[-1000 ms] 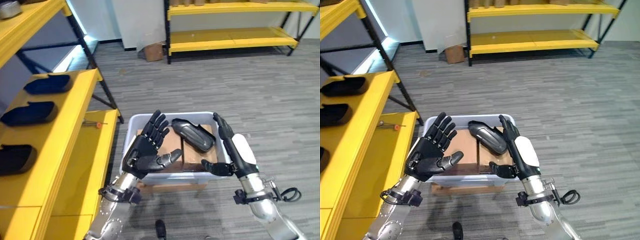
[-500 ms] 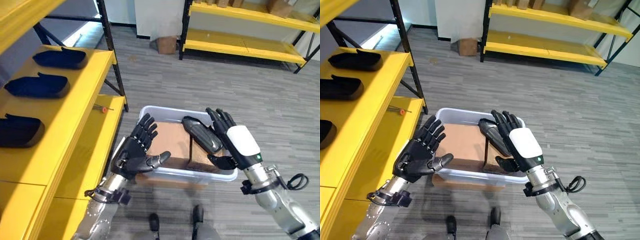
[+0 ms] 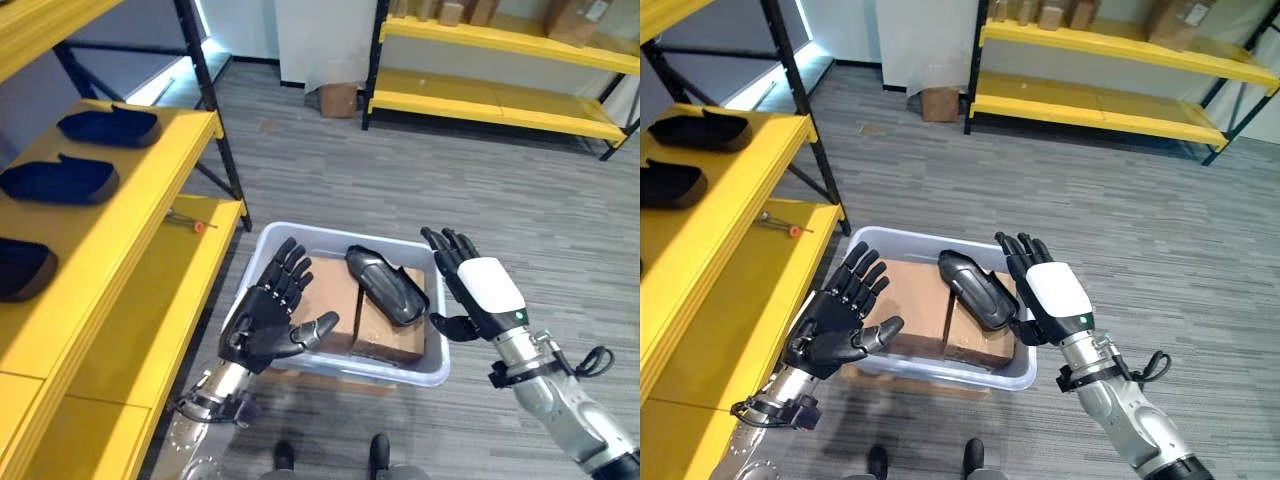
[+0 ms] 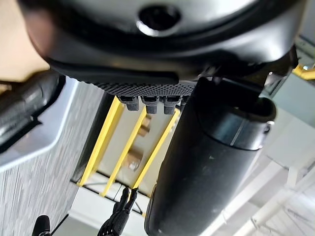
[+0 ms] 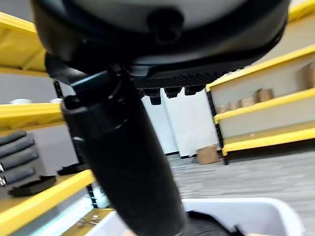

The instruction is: Move parts from the plastic box to the shelf.

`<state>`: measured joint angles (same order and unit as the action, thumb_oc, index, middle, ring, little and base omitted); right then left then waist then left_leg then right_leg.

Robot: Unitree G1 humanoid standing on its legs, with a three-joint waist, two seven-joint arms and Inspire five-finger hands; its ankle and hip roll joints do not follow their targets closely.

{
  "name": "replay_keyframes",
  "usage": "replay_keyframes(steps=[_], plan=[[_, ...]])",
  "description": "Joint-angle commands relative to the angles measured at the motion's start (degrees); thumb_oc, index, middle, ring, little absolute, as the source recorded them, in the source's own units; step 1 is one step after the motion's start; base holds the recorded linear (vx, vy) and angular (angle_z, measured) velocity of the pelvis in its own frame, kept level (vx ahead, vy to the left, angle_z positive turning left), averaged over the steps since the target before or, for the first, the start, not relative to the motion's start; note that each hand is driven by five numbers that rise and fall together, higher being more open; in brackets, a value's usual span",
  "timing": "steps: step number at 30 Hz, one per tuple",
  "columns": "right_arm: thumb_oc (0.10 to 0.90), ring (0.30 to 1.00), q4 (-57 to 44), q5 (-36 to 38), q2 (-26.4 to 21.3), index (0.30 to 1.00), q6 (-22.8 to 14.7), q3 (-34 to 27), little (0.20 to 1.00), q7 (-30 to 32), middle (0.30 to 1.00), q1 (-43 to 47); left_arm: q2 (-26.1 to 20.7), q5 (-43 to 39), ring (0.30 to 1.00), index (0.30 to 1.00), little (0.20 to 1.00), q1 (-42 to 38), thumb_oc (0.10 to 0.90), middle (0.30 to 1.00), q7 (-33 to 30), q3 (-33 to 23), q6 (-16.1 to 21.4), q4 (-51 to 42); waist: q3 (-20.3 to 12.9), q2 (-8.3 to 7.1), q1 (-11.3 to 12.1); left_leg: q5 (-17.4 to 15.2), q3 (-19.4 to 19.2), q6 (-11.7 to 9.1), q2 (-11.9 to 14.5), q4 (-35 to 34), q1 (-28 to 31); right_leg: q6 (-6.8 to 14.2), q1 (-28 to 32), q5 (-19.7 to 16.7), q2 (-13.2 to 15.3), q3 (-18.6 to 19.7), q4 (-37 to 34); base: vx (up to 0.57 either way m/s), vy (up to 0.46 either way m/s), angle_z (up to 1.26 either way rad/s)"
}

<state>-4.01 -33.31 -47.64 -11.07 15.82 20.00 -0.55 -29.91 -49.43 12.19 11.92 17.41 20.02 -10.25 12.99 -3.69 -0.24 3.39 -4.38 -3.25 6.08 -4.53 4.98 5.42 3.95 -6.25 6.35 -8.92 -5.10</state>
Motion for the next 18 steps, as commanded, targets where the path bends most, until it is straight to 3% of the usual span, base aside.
replay_keyframes(steps=[1, 6, 9, 11, 12, 18], plan=[[0.900, 1.000, -1.72, 0.48, -4.71, 1.000, -3.96, 0.25, 1.000, -0.80, 1.000, 10.37, 0.05, -5.87, 1.000, 1.000, 1.000, -1.64, 0.900, 1.000, 0.26, 0.38, -3.66, -5.60, -4.10, 0.90, 1.18, 1.47, -0.95, -0.53, 2.62, -0.47, -0.88, 1.38, -0.86, 0.56, 1.81, -1.01, 1.37, 0.02, -0.041, 0.00], [0.900, 1.000, 7.24, -1.47, -5.72, 1.000, -3.57, 7.86, 1.000, -2.59, 1.000, 19.71, -0.48, -7.46, 1.000, 1.000, 1.000, -3.47, 0.900, 1.000, 0.00, -0.06, -6.24, -3.50, -1.96, 1.54, 2.61, 2.83, -0.12, -1.38, 2.92, -0.47, -4.08, 0.88, -3.12, 0.34, 1.22, -1.29, 0.88, -0.10, -0.074, 0.00], [0.900, 1.000, 16.87, -4.89, -6.16, 1.000, -4.99, 14.48, 1.000, 0.19, 1.000, 30.28, -0.36, -8.32, 1.000, 1.000, 1.000, -7.80, 0.900, 1.000, 1.40, -0.45, -5.59, -1.88, 2.21, 2.69, 3.88, 4.31, 0.75, -1.69, 2.66, -0.47, -8.74, 0.46, -7.48, 0.11, 1.04, -1.27, 1.57, -0.27, -0.074, 0.10], [0.900, 1.000, 17.82, -5.26, -6.25, 1.000, -4.97, 15.46, 1.000, 0.25, 1.000, 31.78, -0.19, -8.34, 1.000, 1.000, 1.000, -8.40, 0.900, 1.000, 1.58, -0.47, -5.62, -1.70, 2.79, 2.91, 3.93, 4.51, 0.84, -1.70, 2.56, -0.47, -9.45, 0.40, -8.25, 0.08, 1.00, -1.19, 1.82, -0.18, -0.044, 0.17], [0.900, 1.000, 20.39, -7.66, -6.11, 1.000, -4.50, 18.34, 1.000, 0.62, 1.000, 35.99, 0.33, -7.82, 1.000, 1.000, 1.000, -10.52, 0.900, 1.000, 1.81, -0.03, -5.42, -1.30, 5.13, 3.80, 4.20, 5.33, 1.10, -1.70, 2.17, -0.47, -12.04, 0.17, -11.06, -0.10, 0.82, -0.83, 2.76, -0.14, -0.039, 0.02], [0.900, 1.000, 27.42, -9.41, -5.29, 1.000, -2.98, 21.90, 1.000, 0.52, 1.000, 40.23, 0.80, -6.61, 1.000, 1.000, 1.000, -12.94, 0.900, 1.000, 2.22, 0.65, -5.55, -0.66, 7.98, 4.74, 4.76, 6.14, 1.41, -1.90, 1.56, -0.47, -15.05, -0.07, -14.05, -0.20, 0.35, -0.61, 3.57, -0.08, -0.049, -0.01]])
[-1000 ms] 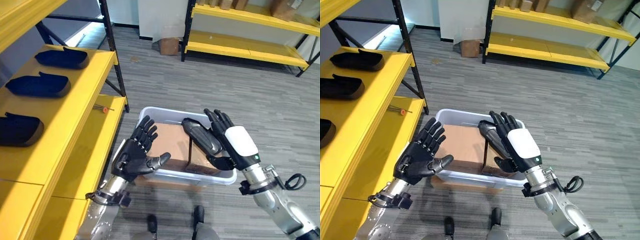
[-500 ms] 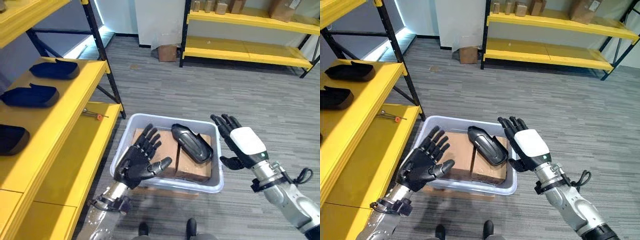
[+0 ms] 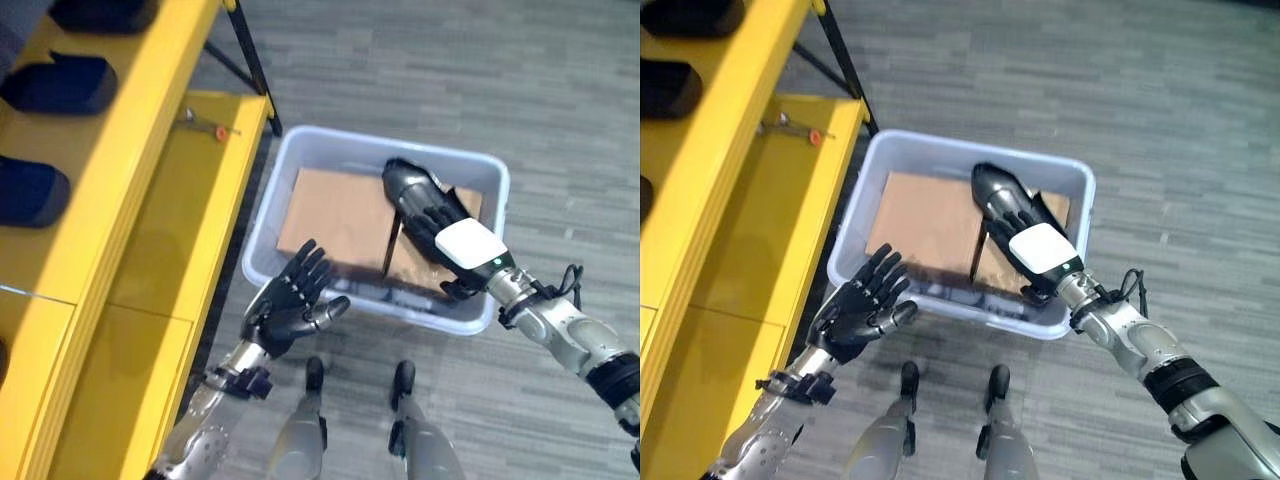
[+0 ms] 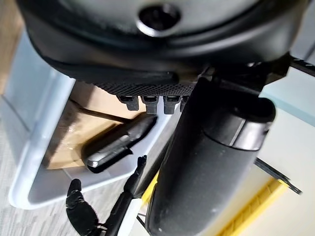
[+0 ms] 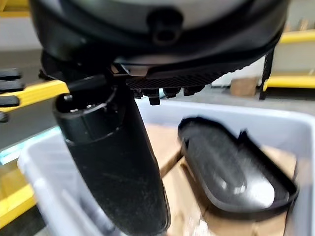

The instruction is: Move parts from the plastic box to the shelf.

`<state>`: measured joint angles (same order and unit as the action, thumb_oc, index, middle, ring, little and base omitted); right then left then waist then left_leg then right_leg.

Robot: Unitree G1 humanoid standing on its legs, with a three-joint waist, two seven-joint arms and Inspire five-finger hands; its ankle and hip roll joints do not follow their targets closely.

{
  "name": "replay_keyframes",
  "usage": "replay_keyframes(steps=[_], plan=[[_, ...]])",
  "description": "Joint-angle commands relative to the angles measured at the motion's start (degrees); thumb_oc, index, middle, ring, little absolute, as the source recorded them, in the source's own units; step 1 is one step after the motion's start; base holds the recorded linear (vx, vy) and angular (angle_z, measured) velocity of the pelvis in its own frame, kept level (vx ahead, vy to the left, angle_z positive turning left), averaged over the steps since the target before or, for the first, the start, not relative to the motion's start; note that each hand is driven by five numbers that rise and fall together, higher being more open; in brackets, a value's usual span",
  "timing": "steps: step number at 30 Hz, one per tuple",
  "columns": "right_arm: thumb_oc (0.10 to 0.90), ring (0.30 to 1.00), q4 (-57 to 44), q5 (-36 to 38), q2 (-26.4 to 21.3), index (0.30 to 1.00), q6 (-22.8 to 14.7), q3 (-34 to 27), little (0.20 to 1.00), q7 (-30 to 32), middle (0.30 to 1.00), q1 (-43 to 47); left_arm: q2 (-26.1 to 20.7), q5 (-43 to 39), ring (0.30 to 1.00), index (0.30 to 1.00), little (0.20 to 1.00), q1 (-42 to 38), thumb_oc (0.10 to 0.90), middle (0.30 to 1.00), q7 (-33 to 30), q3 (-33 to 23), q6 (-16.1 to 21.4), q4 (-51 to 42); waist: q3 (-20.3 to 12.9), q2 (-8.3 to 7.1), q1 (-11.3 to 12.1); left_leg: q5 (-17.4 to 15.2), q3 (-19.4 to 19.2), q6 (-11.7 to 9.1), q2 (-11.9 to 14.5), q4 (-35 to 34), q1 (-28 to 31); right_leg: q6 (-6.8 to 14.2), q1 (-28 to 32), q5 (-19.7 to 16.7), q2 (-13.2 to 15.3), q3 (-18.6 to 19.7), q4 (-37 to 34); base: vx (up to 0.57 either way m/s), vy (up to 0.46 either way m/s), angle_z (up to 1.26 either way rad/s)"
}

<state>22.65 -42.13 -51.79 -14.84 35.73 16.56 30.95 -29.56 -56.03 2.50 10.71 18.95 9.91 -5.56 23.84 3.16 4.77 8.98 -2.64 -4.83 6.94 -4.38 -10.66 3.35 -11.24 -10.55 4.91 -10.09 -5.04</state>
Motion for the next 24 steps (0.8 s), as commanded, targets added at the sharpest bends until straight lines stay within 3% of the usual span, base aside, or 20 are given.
replay_keyframes(steps=[1, 4, 9, 11, 17, 19, 20, 22, 24], plan=[[0.900, 1.000, 0.80, -0.58, -1.12, 1.000, 0.78, 2.05, 1.000, 3.99, 1.000, 8.78, 0.46, -0.01, 1.000, 1.000, 1.000, -3.25, 0.900, 1.000, 3.43, -0.91, 4.56, -5.34, -2.87, -2.10, -0.28, 0.56, -0.32, -0.32, 0.71, -0.62, 0.57, 2.00, 1.12, 4.10, 1.79, 0.56, 3.53, -0.03, -0.071, 0.00], [0.900, 1.000, 7.31, -2.41, -0.80, 1.000, 2.30, 4.53, 1.000, 5.11, 1.000, 11.38, 0.41, 0.09, 1.000, 1.000, 1.000, -4.36, 0.900, 1.000, 4.55, -0.77, 3.74, -5.09, -1.28, -1.53, 0.44, 1.09, -0.11, -0.46, 0.38, -0.62, -0.88, 1.85, -0.07, 3.93, 1.71, 0.14, 3.70, -0.02, -0.093, 0.03], [0.900, 1.000, 16.88, -3.51, -1.34, 1.000, 11.61, 7.59, 1.000, 5.25, 1.000, 17.24, 0.59, 0.70, 1.000, 1.000, 1.000, -6.34, 0.900, 1.000, 6.35, -1.13, 1.40, -3.95, 1.35, -0.83, 1.05, 2.17, -0.56, -0.92, 0.54, -0.55, -3.69, 1.68, -3.08, 3.75, 1.67, -0.49, 4.82, -0.01, -0.119, -0.01], [0.900, 1.000, 20.49, -4.24, -0.92, 1.000, 16.47, 6.98, 1.000, 7.89, 1.000, 19.42, 0.67, 0.74, 1.000, 1.000, 1.000, -6.82, 0.900, 1.000, 6.84, -1.31, 0.90, -3.86, 2.18, -0.23, 1.12, 2.43, -0.73, -0.90, 0.53, -0.52, -4.48, 1.61, -4.03, 3.64, 1.72, -0.53, 5.17, -0.01, -0.064, -0.02], [0.900, 1.000, 21.73, -4.30, 0.45, 1.000, 20.88, 1.77, 1.000, 13.99, 1.000, 19.53, 2.45, -1.32, 1.000, 1.000, 1.000, -7.80, 0.900, 1.000, 8.10, -1.45, -0.19, -4.54, 3.78, 1.50, 0.51, 2.42, -0.73, -0.79, 0.22, 0.15, -5.96, 1.20, -6.31, 4.74, 1.93, -0.15, 7.96, 0.00, -0.010, -0.02], [0.900, 1.000, 22.21, 0.50, 0.83, 1.000, 20.13, -0.42, 1.000, 12.95, 1.000, 18.97, 2.25, -0.93, 1.000, 1.000, 1.000, -8.08, 0.900, 1.000, 7.81, -1.36, -0.88, -5.23, 4.49, 2.12, 0.27, 2.19, -0.49, -0.57, 0.08, 0.77, -6.48, 0.92, -7.28, 5.53, 2.14, 0.27, 9.79, 0.00, -0.029, -0.04], [0.900, 1.000, 22.17, 2.30, 1.25, 1.000, 17.66, -0.94, 1.000, 10.78, 1.000, 18.57, 2.11, -1.13, 1.000, 1.000, 1.000, -7.89, 0.900, 1.000, 8.08, -1.45, -0.88, -5.27, 4.81, 2.43, 0.19, 2.07, -0.22, -0.45, -0.05, 1.01, -6.42, 0.75, -7.42, 5.93, 2.17, 0.46, 10.56, 0.00, 0.000, 0.00], [0.900, 1.000, 21.42, 3.47, 1.99, 1.000, 13.89, -0.78, 1.000, 7.76, 1.000, 18.69, 2.25, -1.18, 1.000, 1.000, 1.000, -8.03, 0.900, 1.000, 8.60, -1.50, -1.03, -5.24, 5.26, 2.79, 0.11, 1.89, -0.03, -0.34, -0.12, 1.34, -6.41, 0.56, -7.61, 6.41, 2.28, 0.69, 11.41, 0.00, 0.000, 0.00], [0.900, 1.000, 19.56, 2.29, 2.54, 1.000, 12.90, -0.49, 1.000, 7.18, 1.000, 18.43, 2.56, -0.77, 1.000, 1.000, 1.000, -7.95, 0.900, 1.000, 8.55, -1.65, -1.37, -5.71, 5.48, 2.93, -0.05, 1.82, -0.02, -0.27, -0.12, 1.37, -6.18, 0.42, -7.62, 6.60, 2.30, 0.94, 11.75, 0.01, -0.004, 0.02]])
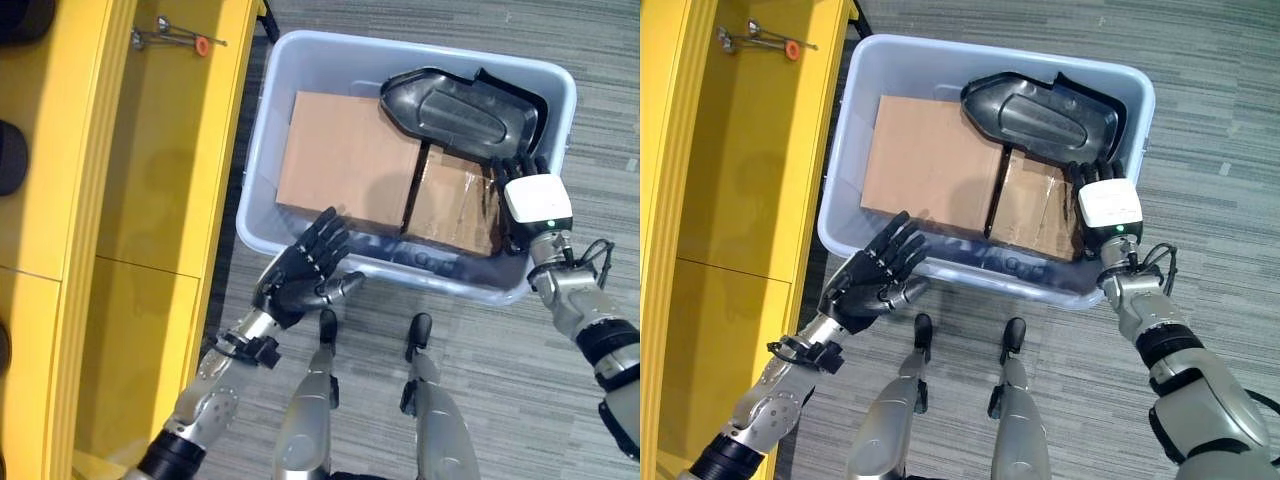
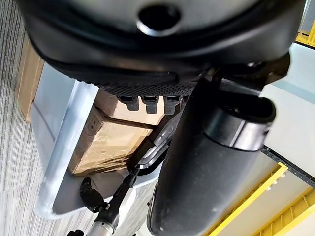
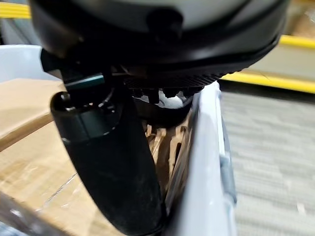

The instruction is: Move parts from the plastic box to the shelf.

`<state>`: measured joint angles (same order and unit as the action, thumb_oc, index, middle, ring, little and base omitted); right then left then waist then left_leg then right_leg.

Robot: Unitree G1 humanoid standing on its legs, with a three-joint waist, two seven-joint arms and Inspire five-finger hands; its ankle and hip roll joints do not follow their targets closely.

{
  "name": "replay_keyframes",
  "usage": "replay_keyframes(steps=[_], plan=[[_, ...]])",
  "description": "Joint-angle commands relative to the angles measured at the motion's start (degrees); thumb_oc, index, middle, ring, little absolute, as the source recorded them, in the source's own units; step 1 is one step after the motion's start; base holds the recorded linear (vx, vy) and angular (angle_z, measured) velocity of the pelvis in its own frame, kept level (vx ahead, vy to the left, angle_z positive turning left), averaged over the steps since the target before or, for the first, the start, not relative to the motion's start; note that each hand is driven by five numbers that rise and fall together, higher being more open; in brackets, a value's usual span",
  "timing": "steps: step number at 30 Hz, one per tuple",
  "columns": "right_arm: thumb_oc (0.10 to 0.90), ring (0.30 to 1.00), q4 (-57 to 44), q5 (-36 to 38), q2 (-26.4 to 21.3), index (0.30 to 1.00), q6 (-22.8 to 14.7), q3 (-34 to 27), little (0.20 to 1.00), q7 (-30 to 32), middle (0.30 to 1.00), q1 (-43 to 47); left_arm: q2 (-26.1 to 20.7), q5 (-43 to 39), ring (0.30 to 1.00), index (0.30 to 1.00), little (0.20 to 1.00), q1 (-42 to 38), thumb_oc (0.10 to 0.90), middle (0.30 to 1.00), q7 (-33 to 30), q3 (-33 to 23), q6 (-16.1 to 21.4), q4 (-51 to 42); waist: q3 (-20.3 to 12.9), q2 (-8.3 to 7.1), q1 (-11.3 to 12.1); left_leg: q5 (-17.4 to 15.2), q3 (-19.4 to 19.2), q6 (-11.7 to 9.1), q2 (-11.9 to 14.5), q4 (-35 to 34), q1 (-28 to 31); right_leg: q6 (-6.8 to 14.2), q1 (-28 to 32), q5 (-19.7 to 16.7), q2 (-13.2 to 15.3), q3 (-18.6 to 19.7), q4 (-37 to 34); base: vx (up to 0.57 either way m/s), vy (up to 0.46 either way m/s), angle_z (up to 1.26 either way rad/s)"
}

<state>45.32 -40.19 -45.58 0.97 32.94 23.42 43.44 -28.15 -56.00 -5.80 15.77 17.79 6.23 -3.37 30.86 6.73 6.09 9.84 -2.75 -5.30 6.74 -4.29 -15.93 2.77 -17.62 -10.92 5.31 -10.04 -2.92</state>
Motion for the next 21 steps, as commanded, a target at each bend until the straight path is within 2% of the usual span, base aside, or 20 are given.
replay_keyframes(steps=[1, 5, 11, 18, 21], plan=[[0.900, 1.000, -4.01, 0.60, -3.25, 1.000, -3.55, 2.46, 1.000, -0.10, 1.000, 5.83, 1.27, -0.62, 1.000, 1.000, 1.000, 0.40, 0.900, 1.000, 3.61, -0.42, 2.37, -7.95, -1.48, -0.62, -1.40, 0.90, 0.06, 0.25, 0.10, 1.35, -0.80, 0.95, -1.25, 7.07, 1.95, 0.93, 9.85, 0.00, 0.000, 0.00], [0.900, 1.000, -8.37, 1.17, -2.03, 1.000, -5.78, 3.32, 1.000, -4.17, 1.000, 5.02, 1.70, -0.57, 1.000, 1.000, 1.000, 0.96, 0.900, 1.000, 3.41, -0.61, 2.25, -8.30, -1.69, -0.61, -1.59, 0.63, 0.22, 0.39, 0.07, 1.48, -0.28, 0.72, -1.02, 7.46, 1.89, 1.37, 10.25, 0.01, -0.002, -0.01], [0.900, 1.000, -23.52, -3.14, -1.07, 1.000, -15.21, 2.61, 1.000, -2.61, 1.000, 2.12, 2.03, 0.03, 1.000, 1.000, 1.000, 3.21, 0.900, 1.000, 3.19, 0.27, 4.11, -8.99, -2.54, -1.22, -2.46, 0.39, -0.18, 0.55, 0.61, 1.17, 1.27, 0.72, 0.15, 7.44, 1.55, 2.08, 9.83, 0.00, 0.000, 0.00], [0.900, 1.000, -32.37, -2.38, -1.06, 1.000, -17.85, 1.08, 1.000, -5.36, 1.000, -0.97, 1.46, -0.24, 1.000, 1.000, 1.000, 4.09, 0.900, 1.000, 2.62, 0.45, 4.94, -9.73, -2.70, -1.68, -3.30, 0.29, -0.38, 0.62, 0.86, 1.23, 1.84, 0.81, 0.68, 7.47, 1.39, 2.64, 9.71, 0.00, 0.000, 0.00], [0.900, 1.000, -34.77, -8.65, -0.60, 1.000, -15.38, 0.26, 1.000, 0.96, 1.000, -1.94, 1.73, 0.07, 1.000, 1.000, 1.000, 4.19, 0.900, 1.000, 2.13, 0.74, 5.38, -9.90, -2.70, -1.62, -3.62, 0.33, -0.62, 0.62, 1.03, 1.02, 2.31, 0.82, 1.04, 7.53, 1.40, 2.99, 9.71, 0.00, 0.000, 0.00]])
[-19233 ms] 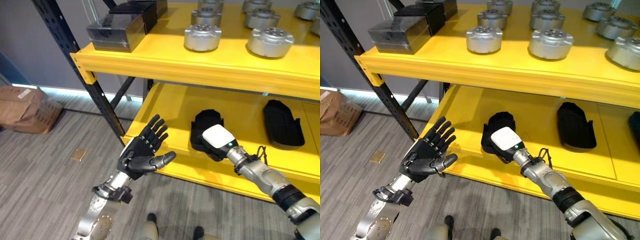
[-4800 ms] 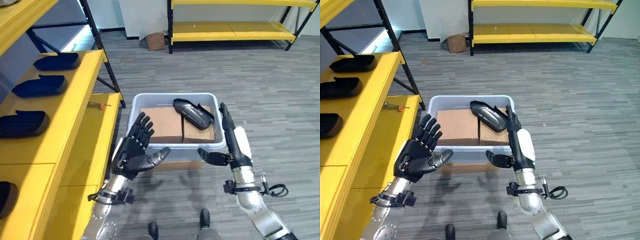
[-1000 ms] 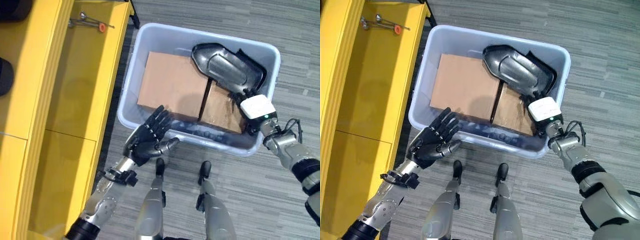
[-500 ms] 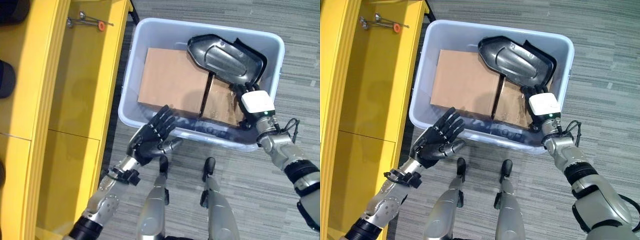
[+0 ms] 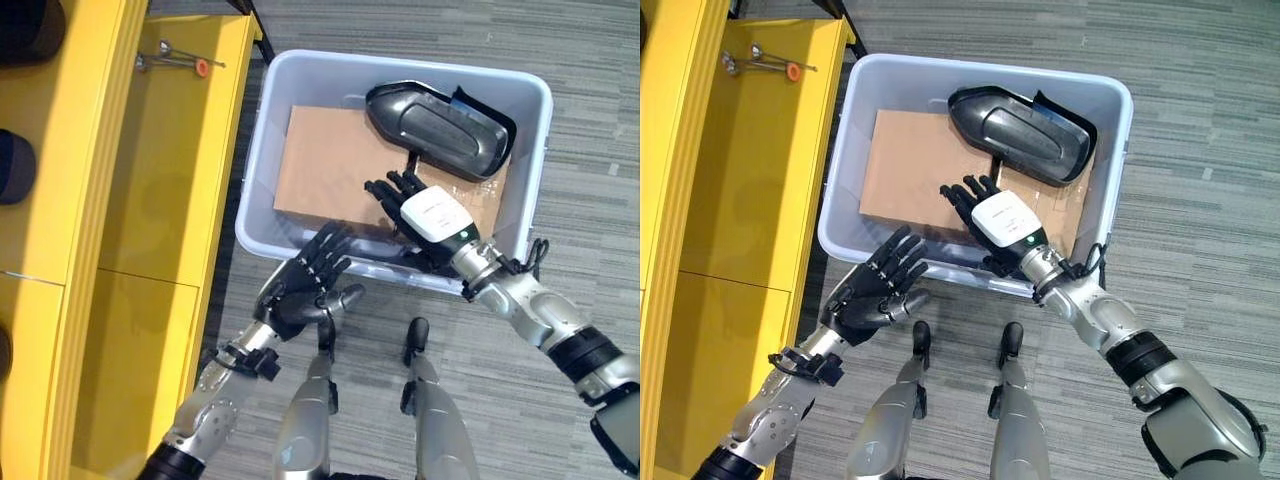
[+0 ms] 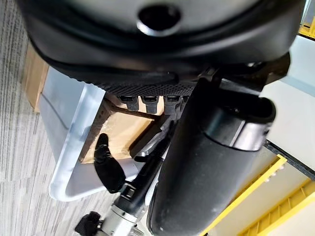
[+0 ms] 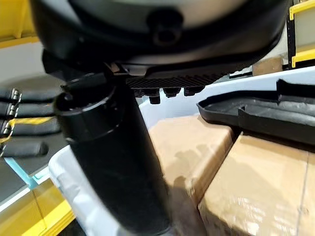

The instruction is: Move parts from the plastic box to the shelf.

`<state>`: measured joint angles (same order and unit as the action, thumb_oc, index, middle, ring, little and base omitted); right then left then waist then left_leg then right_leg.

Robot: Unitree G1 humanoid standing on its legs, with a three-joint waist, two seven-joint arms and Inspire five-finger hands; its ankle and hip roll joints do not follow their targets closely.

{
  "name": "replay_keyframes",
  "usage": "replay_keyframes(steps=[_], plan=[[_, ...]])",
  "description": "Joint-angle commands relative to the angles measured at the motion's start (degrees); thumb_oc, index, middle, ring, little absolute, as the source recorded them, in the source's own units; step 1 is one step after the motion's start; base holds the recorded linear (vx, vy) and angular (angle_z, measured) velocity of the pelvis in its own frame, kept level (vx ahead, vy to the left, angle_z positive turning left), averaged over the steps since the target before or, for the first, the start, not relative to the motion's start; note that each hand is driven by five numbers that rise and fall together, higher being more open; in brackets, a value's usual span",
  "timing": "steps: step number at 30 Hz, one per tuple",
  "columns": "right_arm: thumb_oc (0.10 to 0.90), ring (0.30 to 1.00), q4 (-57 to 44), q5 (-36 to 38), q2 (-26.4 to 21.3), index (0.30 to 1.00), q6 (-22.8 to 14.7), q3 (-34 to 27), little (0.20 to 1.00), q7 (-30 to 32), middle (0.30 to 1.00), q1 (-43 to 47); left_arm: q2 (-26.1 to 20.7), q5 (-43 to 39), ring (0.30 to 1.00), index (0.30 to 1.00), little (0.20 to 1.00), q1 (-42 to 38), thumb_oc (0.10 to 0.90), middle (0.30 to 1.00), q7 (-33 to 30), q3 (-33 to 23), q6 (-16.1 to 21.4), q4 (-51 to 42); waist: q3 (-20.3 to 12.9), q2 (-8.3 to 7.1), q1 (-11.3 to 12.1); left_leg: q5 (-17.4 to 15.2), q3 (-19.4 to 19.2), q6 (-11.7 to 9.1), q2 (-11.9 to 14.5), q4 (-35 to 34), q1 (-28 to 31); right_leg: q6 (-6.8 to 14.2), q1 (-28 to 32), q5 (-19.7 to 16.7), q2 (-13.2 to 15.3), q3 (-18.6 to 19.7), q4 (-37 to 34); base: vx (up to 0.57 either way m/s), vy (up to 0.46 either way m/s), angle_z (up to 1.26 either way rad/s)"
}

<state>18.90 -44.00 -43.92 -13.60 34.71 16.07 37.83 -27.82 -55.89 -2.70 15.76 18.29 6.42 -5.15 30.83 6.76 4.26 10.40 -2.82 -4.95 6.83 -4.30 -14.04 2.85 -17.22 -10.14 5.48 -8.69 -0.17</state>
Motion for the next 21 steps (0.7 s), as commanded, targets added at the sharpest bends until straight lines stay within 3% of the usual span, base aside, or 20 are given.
replay_keyframes(steps=[1, 3, 6, 8, 14, 21], plan=[[0.900, 1.000, -8.29, -5.33, -2.21, 1.000, -0.19, -1.63, 1.000, 9.46, 1.000, 3.63, 1.42, -0.05, 1.000, 1.000, 1.000, 1.10, 0.900, 1.000, 2.11, 0.24, 5.20, -8.14, -2.66, -1.62, -1.80, -0.25, -0.59, 0.30, 0.93, 1.04, 0.51, 0.73, 0.71, 6.77, 1.25, 1.68, 6.99, 0.00, 0.000, 0.00], [0.900, 1.000, -7.12, -8.47, -1.99, 1.000, 3.93, -3.22, 1.000, 18.42, 1.000, 3.61, 1.60, -0.23, 1.000, 1.000, 1.000, 1.23, 0.900, 1.000, 1.75, 0.61, 5.64, -8.13, -2.77, -1.34, -2.02, -0.49, -0.82, 0.42, 0.96, 1.17, 0.94, 0.67, 1.08, 6.95, 1.31, 1.92, 7.12, 0.01, 0.021, -0.01], [0.900, 1.000, -8.21, -6.35, -2.45, 1.000, 8.23, -9.18, 1.000, 23.59, 1.000, 4.00, 1.62, -0.58, 1.000, 1.000, 1.000, 1.55, 0.900, 1.000, 0.91, 1.34, 6.19, -8.48, -3.20, -0.63, -2.43, -0.98, -0.77, 0.33, 0.89, 1.63, 1.27, 0.64, 1.42, 7.53, 1.53, 1.96, 7.66, 0.03, 0.047, -0.04], [0.900, 1.000, -7.89, -4.18, -3.18, 1.000, 11.40, -12.34, 1.000, 23.65, 1.000, 5.27, 2.04, -0.89, 1.000, 1.000, 1.000, 1.74, 0.900, 1.000, 0.16, 1.96, 6.21, -9.14, -3.14, 0.23, -2.46, -1.24, -0.58, 0.23, 0.86, 1.94, 1.56, 0.51, 1.57, 8.11, 1.83, 2.06, 8.30, 0.04, 0.064, -0.05], [0.900, 1.000, -0.95, 1.06, -6.19, 1.000, 15.10, -15.06, 1.000, 23.38, 1.000, 9.00, 2.69, -3.40, 1.000, 1.000, 1.000, 2.60, 0.900, 1.000, 1.96, 2.68, 5.91, -9.94, -3.27, 1.96, -2.01, -1.38, -0.58, -0.01, 0.95, 2.12, 1.91, 0.09, 1.56, 9.04, 2.30, 1.64, 9.23, 0.04, 0.041, -0.04], [0.900, 1.000, 6.81, 4.90, -8.05, 1.000, 16.90, -15.74, 1.000, 23.27, 1.000, 12.34, 2.76, -4.16, 1.000, 1.000, 1.000, 2.98, 0.900, 1.000, 2.43, 3.18, 6.12, -9.92, -3.33, 3.03, -1.56, -1.25, 0.03, -0.11, 0.88, 1.92, 1.88, -0.36, 1.09, 9.76, 2.40, 1.78, 10.18, 0.01, 0.011, -0.01]])
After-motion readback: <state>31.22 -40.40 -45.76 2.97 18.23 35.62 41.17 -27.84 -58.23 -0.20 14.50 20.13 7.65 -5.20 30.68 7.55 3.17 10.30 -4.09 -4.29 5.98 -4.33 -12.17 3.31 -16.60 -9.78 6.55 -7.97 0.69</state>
